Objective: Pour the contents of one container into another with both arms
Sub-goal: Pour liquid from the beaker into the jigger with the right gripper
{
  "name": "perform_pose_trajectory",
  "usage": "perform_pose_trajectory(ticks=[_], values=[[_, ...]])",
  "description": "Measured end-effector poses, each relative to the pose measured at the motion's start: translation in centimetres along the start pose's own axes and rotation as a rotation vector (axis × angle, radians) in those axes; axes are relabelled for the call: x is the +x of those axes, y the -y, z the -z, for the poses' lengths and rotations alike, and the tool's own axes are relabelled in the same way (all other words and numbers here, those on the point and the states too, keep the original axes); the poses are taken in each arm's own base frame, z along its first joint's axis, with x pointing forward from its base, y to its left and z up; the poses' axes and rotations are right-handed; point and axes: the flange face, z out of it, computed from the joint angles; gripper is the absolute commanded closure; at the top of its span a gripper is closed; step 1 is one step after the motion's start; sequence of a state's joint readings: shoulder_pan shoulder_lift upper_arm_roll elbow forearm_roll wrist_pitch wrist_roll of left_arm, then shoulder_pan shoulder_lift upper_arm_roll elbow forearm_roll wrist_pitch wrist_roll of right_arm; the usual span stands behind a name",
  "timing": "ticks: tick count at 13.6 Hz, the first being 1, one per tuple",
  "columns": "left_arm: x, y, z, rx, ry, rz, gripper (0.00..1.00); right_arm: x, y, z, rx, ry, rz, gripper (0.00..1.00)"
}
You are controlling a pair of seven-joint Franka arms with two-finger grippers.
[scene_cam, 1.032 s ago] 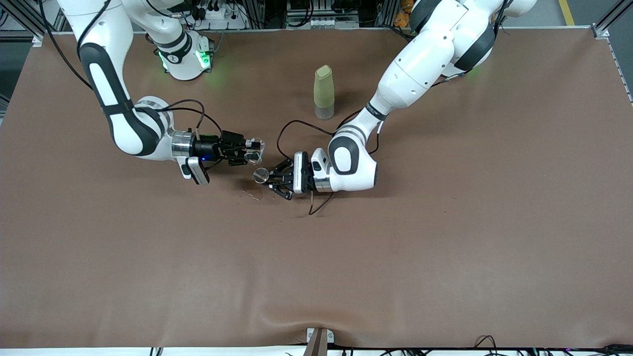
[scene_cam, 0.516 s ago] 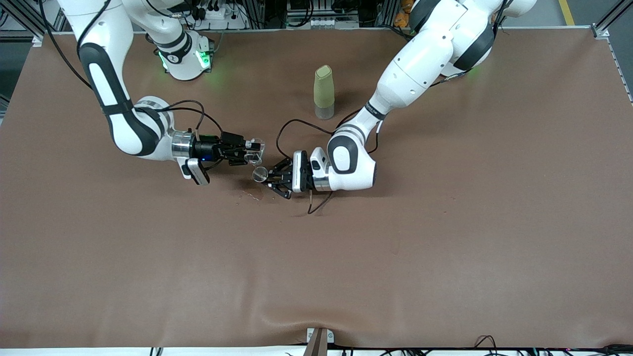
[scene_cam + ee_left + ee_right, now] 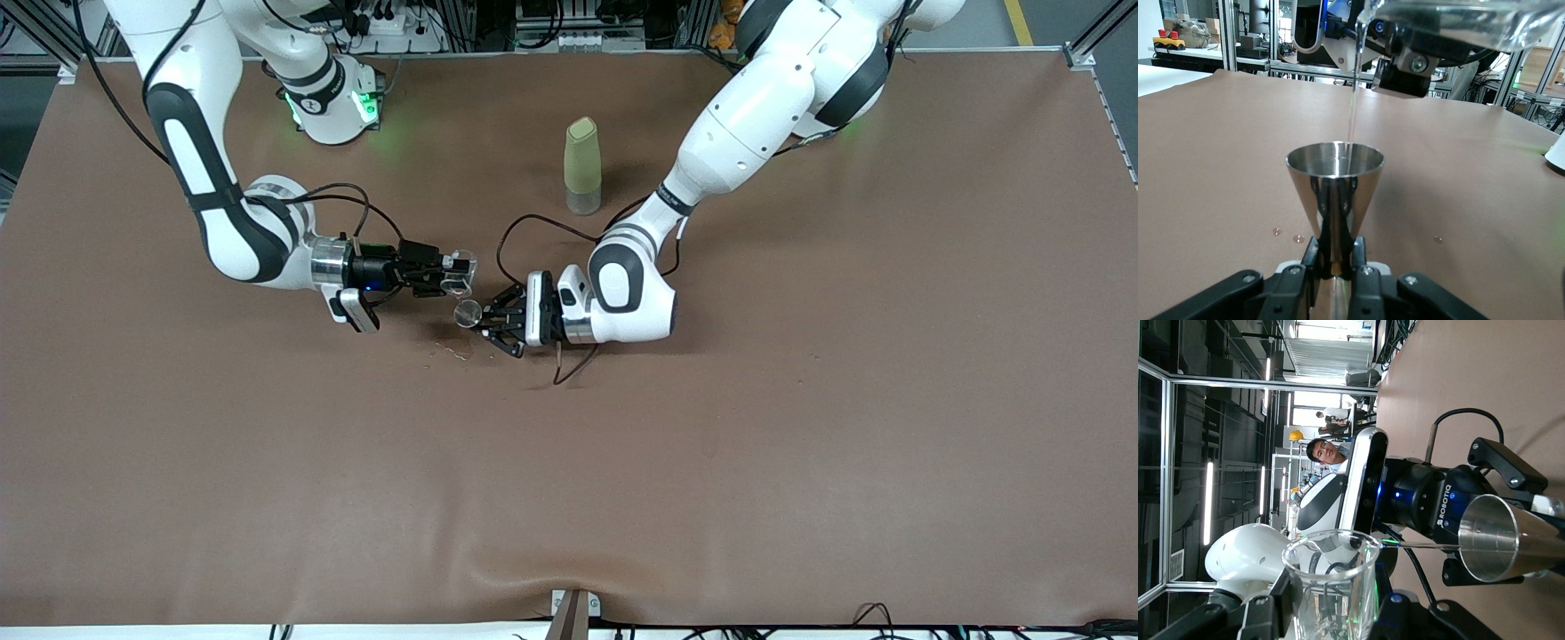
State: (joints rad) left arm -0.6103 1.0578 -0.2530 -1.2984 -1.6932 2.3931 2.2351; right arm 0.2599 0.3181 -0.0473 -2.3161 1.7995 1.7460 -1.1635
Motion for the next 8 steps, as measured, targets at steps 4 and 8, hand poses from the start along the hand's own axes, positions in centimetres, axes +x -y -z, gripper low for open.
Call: perform_pose_trajectory(ticks=[4,8], values=[[-0.01,0.0,0.0,0.0,0.0,0.0,1.0,0.0,0.01,-0.02,0.0,0.0,-0.031,0.8],[-0.02,-0.01,-0.01,0.0,0.0,0.0,1.0,-0.01,0.01,-0.04,0.001,0.0,-0.091,0.82]])
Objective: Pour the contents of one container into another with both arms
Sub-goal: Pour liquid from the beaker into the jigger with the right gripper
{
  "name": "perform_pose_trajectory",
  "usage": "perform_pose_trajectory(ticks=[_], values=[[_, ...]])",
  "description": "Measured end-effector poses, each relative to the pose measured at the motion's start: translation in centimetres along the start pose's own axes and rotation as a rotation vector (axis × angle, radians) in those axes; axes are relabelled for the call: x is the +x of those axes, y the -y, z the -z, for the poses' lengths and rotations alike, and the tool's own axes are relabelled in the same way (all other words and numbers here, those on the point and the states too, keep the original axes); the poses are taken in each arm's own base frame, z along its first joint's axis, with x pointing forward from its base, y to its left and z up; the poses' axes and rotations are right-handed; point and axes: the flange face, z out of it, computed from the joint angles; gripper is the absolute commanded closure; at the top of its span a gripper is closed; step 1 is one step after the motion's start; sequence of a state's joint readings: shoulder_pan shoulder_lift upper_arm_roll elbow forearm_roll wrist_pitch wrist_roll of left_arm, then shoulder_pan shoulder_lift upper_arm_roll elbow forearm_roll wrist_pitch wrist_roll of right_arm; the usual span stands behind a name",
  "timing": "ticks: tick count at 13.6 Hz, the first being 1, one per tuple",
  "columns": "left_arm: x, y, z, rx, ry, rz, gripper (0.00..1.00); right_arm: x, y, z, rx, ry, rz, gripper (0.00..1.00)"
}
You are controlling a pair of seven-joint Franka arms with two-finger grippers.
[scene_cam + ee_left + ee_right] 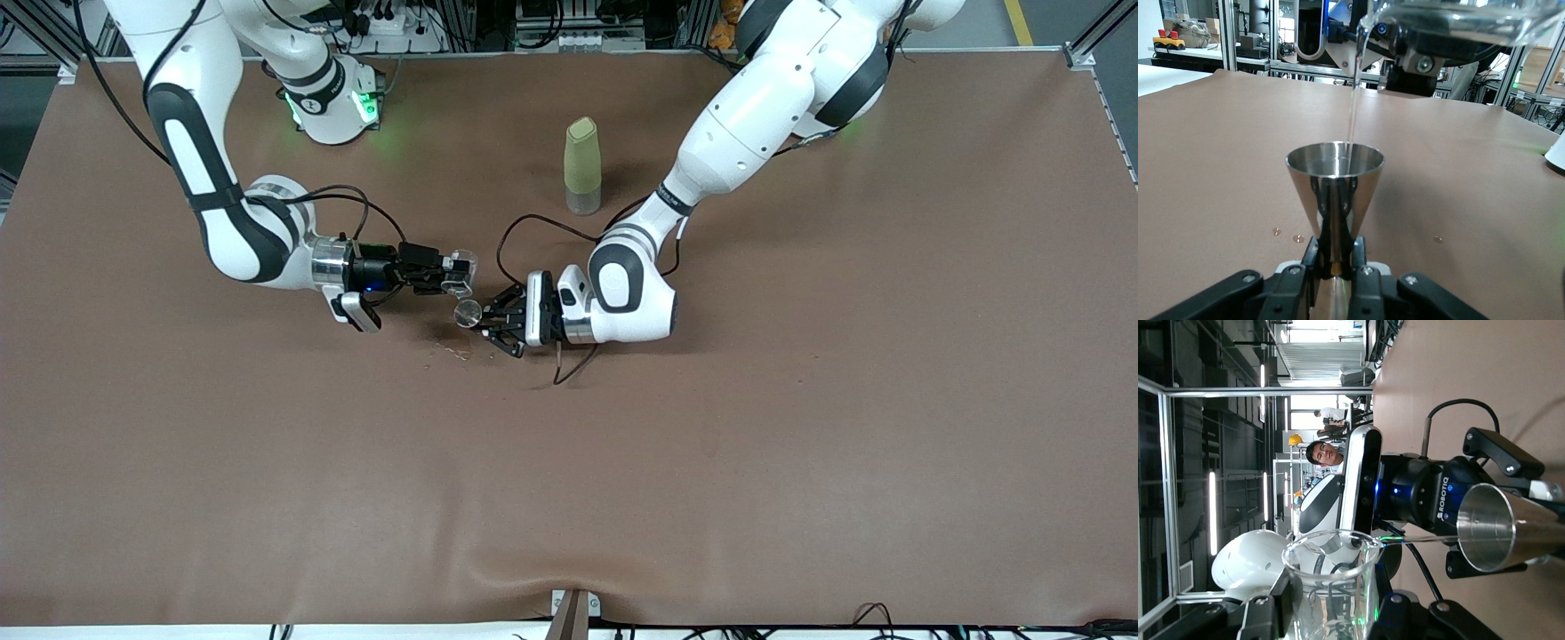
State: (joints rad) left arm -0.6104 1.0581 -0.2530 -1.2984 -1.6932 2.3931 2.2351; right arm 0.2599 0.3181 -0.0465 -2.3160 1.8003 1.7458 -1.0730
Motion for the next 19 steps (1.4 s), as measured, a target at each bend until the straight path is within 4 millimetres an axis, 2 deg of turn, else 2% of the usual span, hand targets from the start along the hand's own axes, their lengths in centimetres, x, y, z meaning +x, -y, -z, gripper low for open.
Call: perform_pose_trajectory(ticks=[14,19], values=[[-0.01,0.0,-0.01,0.0,0.0,0.0,1.0,0.63,0.62,-0.2,0.007,0.0,-0.163,0.82],[-0.04,-0.01,-0.01,0.0,0.0,0.0,1.0,0.56,0.26,-0.2,0.005,0.0,-0.178,0.82]])
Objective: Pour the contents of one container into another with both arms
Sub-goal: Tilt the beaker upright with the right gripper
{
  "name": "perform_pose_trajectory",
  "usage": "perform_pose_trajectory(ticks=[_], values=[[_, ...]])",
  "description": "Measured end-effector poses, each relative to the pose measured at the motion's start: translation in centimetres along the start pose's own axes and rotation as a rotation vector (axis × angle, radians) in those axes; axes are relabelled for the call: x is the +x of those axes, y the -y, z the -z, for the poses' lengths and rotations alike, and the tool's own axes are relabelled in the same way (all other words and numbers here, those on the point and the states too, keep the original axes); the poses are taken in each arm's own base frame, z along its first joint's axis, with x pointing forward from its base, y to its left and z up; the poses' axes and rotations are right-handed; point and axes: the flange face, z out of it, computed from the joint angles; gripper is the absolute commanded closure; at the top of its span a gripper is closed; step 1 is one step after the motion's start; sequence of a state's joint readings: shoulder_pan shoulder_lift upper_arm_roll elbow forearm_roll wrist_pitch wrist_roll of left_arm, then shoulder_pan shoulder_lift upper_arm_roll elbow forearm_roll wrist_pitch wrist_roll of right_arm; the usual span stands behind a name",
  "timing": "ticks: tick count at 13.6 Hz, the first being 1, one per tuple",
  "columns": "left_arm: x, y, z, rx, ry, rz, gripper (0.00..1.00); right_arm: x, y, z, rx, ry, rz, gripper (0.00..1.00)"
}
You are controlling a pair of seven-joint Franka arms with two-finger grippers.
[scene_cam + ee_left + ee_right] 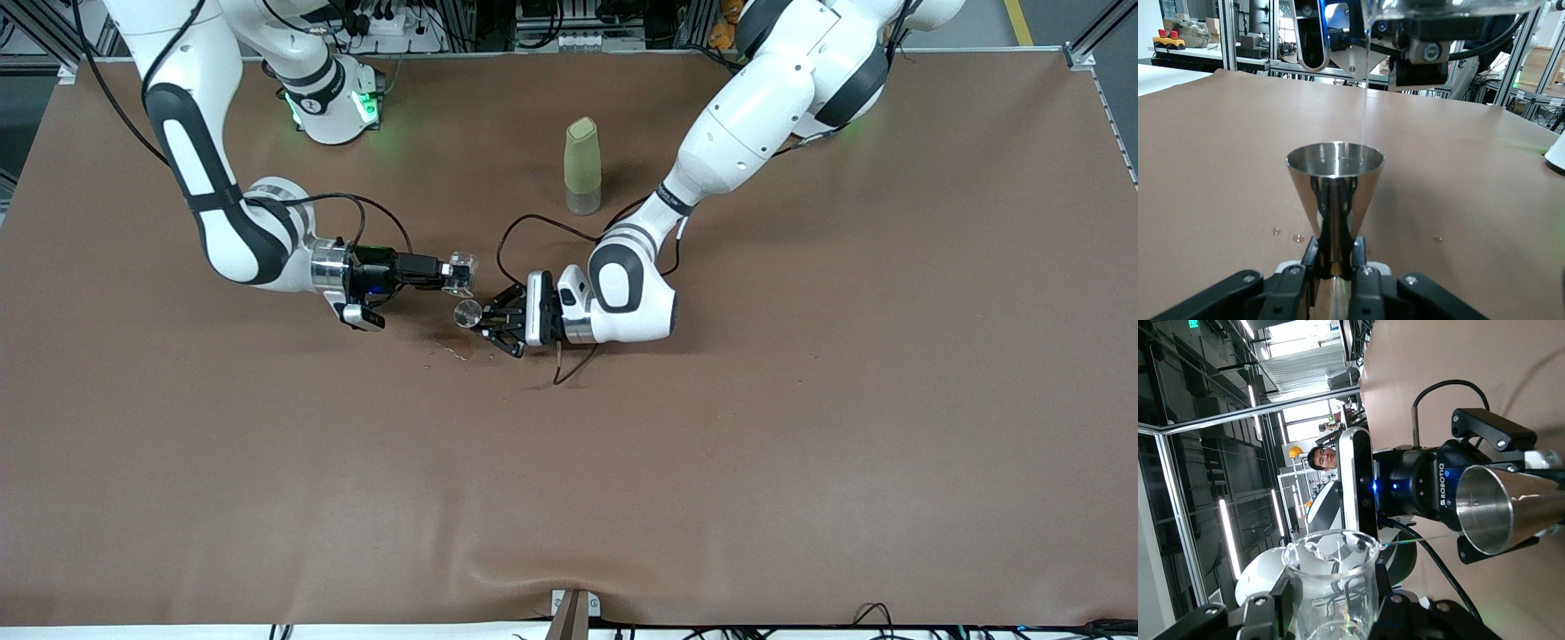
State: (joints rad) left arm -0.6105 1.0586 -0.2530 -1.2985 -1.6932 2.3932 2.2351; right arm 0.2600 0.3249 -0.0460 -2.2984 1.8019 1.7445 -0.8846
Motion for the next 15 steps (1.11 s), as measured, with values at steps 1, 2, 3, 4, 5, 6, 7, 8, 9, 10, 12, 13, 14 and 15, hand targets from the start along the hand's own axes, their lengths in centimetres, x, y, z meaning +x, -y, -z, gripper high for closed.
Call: perform_pose_trajectory(ticks=[1,2,3,4,5,6,7,8,9,10,12,13,14,15], values=[[0.0,0.0,0.0,0.0,0.0,0.0,1.0,0.0,-0.1,0.0,0.0,0.0,-0.001,0.82],[0.0,0.0,0.0,0.0,0.0,0.0,1.0,0.0,-0.1,0.0,0.0,0.0,-0.002,0.82],[0.0,0.0,0.0,0.0,0.0,0.0,1.0,0.0,-0.1,0.0,0.0,0.0,-0.002,0.82],[0.0,0.0,0.0,0.0,0.0,0.0,1.0,0.0,-0.1,0.0,-0.001,0.0,-0.002,0.82],[0.0,0.0,0.0,0.0,0.0,0.0,1.0,0.0,-0.1,0.0,-0.001,0.0,-0.003,0.82],[0.0,0.0,0.0,0.0,0.0,0.0,1.0,0.1,0.0,0.0,0.0,0.0,-0.003,0.82],[0.0,0.0,0.0,0.0,0.0,0.0,1.0,0.2,0.2,-0.1,0.001,0.0,0.0,0.82],[0.0,0.0,0.0,0.0,0.0,0.0,1.0,0.4,0.5,-0.1,0.003,0.0,0.004,0.82],[0.0,0.0,0.0,0.0,0.0,0.0,1.0,0.7,0.9,-0.2,0.005,0.001,0.013,0.82],[0.0,0.0,0.0,0.0,0.0,0.0,1.0,1.1,1.5,-0.2,0.006,0.004,0.029,0.82],[-0.1,0.0,0.0,0.0,0.0,0.001,1.0,2.3,3.1,0.6,0.001,0.033,0.076,0.82],[-0.1,0.0,0.0,0.0,0.0,0.001,1.0,2.9,4.1,1.5,0.001,0.058,0.103,0.82],[-0.1,0.0,0.0,0.0,0.0,0.001,1.0,3.5,4.9,2.9,-0.001,0.085,0.132,0.82],[-0.1,0.0,0.0,0.0,0.0,0.001,1.0,4.1,5.7,4.7,-0.003,0.108,0.163,0.82]])
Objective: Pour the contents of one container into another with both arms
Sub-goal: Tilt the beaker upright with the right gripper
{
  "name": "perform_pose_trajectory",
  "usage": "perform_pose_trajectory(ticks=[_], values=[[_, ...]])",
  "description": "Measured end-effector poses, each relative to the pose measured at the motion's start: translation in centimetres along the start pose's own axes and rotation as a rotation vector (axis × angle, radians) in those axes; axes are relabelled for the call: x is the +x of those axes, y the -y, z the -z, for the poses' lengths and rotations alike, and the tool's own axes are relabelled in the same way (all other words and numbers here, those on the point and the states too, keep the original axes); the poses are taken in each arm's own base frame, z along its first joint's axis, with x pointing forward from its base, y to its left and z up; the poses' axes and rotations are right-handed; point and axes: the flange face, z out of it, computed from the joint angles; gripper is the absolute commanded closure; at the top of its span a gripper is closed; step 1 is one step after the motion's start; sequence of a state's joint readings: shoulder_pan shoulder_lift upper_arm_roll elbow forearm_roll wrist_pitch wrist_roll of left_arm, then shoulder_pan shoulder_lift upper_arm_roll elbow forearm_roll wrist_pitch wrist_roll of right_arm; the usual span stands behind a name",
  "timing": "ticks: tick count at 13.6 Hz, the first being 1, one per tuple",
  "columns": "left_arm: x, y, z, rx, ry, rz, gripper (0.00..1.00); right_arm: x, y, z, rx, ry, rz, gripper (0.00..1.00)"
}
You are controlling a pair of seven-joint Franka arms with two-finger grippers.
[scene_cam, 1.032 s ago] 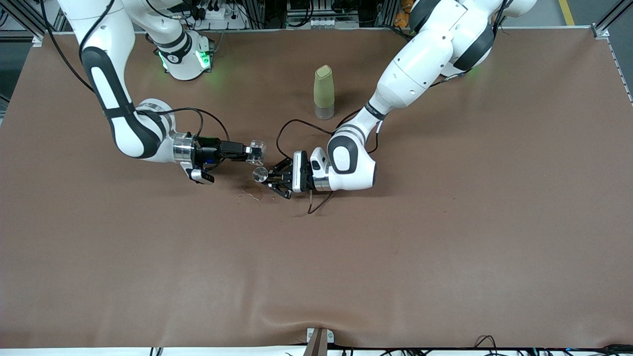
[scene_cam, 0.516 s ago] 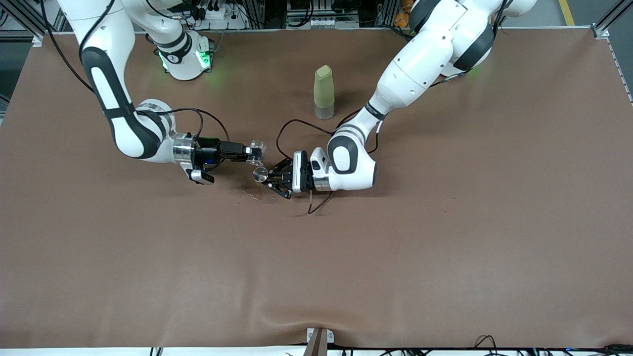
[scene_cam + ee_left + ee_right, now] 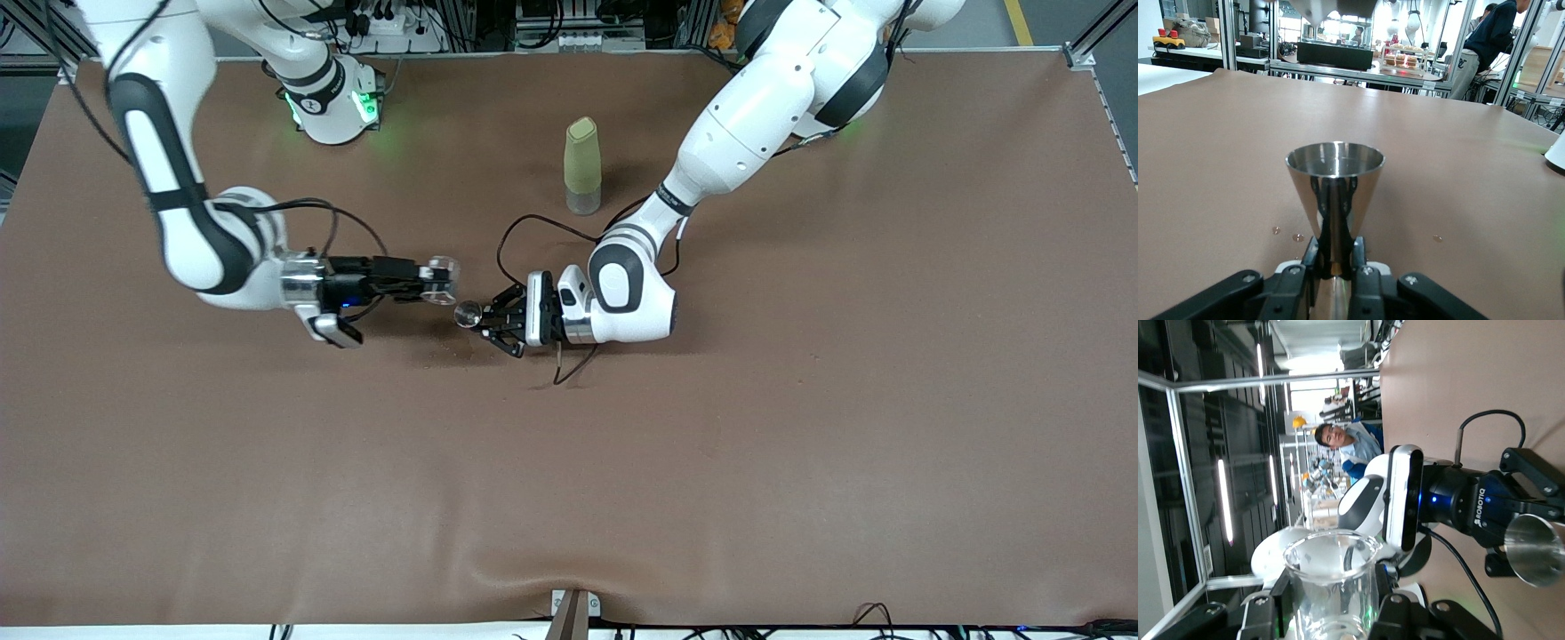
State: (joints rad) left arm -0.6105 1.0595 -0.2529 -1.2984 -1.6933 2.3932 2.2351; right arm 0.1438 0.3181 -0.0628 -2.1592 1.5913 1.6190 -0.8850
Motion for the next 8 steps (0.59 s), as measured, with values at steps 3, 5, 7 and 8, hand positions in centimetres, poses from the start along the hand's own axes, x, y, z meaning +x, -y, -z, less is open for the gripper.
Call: perform_pose_trajectory(ticks=[3,5,7,8], values=[[0.1,0.1,0.0,0.001,-0.001,-0.001,1.0,0.5,0.7,5.7,-0.01,0.031,0.141,0.82],[0.3,0.5,0.3,0.009,-0.004,-0.006,1.0,0.1,0.3,8.3,-0.025,0.04,0.251,0.82],[0.6,1.4,1.1,0.027,-0.007,-0.01,1.0,-0.2,0.0,10.2,-0.055,0.059,0.381,0.81],[0.6,2.2,1.9,0.043,-0.008,-0.01,1.0,-0.1,0.0,11.4,-0.074,0.073,0.448,0.8]])
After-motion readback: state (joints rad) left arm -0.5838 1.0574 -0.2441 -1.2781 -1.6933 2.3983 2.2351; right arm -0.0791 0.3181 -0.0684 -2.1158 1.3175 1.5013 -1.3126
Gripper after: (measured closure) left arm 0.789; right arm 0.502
